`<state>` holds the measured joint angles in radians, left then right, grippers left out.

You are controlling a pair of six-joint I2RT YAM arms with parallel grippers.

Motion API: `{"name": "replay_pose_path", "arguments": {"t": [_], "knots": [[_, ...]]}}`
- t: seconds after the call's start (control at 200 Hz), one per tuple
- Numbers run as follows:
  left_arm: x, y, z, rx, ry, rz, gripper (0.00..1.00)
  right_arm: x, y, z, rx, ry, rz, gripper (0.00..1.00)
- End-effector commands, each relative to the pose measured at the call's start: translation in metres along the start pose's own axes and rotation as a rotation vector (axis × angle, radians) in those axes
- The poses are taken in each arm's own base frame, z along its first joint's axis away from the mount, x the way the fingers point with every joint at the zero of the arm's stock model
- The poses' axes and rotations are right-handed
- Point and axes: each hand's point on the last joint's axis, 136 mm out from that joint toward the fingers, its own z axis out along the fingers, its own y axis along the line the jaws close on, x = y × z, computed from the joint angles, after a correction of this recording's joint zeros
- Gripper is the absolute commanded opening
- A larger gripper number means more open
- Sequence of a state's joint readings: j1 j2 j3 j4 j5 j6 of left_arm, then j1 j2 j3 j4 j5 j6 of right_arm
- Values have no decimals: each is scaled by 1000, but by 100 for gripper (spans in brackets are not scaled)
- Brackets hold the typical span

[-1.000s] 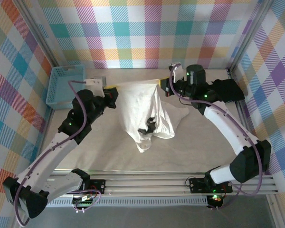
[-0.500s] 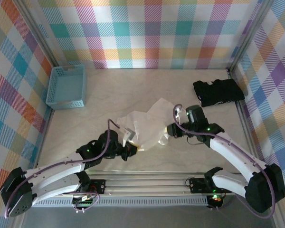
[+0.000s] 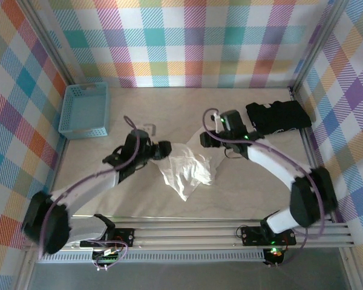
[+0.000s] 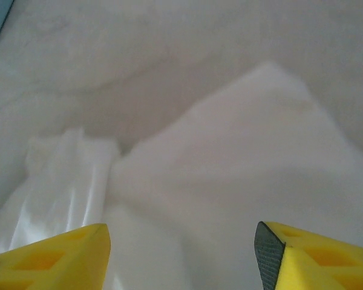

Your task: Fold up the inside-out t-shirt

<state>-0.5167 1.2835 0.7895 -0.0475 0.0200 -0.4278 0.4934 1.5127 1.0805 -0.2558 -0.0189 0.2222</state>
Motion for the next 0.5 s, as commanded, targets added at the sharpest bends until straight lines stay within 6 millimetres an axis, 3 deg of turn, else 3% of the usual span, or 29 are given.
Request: {"name": "replay_pose_path", "arguments": {"t": [0.0,0.12,0.235,0.415,0.495], "knots": [[4,43,38,-113,105,-171,71,-31,-21,34,90,-12,-56,68],[8,52,75,-137,189,-172,74,-30,-40,76,136,89,-55,71],[13,59,97,-170,241,-162,75,-22,-48,102,140,169,-45,75],[43,72,109,-195,332,-177,71,1,-40,130,58,264,-4,72],[59,72,111,-170,360,-202,62,2,-37,137,38,273,4,61]]}}
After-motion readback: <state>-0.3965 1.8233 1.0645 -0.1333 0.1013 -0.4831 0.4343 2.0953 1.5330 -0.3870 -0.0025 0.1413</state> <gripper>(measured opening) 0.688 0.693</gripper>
